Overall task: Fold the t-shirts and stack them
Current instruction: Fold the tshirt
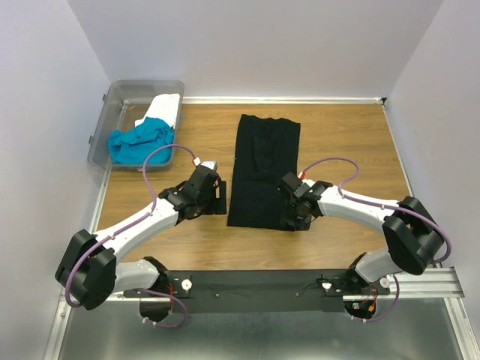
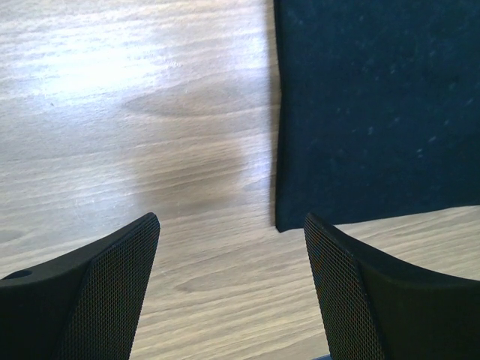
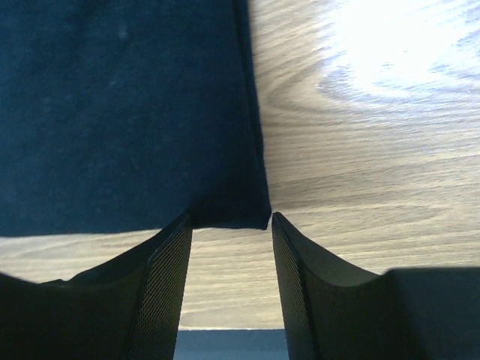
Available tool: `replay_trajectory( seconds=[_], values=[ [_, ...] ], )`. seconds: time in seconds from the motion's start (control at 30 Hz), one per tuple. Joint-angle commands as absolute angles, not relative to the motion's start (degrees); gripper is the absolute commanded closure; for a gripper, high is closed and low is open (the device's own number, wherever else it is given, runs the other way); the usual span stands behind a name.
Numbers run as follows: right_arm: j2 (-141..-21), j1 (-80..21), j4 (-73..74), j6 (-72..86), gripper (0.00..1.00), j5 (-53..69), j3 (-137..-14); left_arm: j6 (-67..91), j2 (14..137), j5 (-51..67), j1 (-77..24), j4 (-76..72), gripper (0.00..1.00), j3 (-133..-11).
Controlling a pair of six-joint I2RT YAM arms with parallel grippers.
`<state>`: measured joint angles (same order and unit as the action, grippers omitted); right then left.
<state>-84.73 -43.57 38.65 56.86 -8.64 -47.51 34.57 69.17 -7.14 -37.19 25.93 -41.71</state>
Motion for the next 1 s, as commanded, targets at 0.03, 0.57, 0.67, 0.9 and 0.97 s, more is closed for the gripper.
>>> replay_trajectory(
  seconds=[0.03,0.57,0.67,0.9,0.97],
  values=[
    [-87.4,-44.3,41.0,60.6,0.47,-12.6,-47.9,32.6,69.8,-7.5,-37.1,24.5,0.14,-40.5],
    [-94.7,-46.0,38.3,62.8,0.79,-12.1,-39.8,31.7,74.0,-5.3,-38.1,22.7,0.14,-39.6],
    [-94.5,-46.1,38.4,62.1,0.96,-12.2,-40.0,32.3,74.7,-5.0,-38.5,22.2,0.15,-39.3],
    [-93.1,-46.0,38.5,59.7,1.0,-11.8,-41.7,35.9,77.2,-4.3,-40.3,20.8,0.18,-39.2],
    [-93.1,-46.1,38.4,59.2,0.99,-11.6,-42.1,36.4,78.0,-4.2,-41.0,20.7,0.18,-39.5]
  ],
)
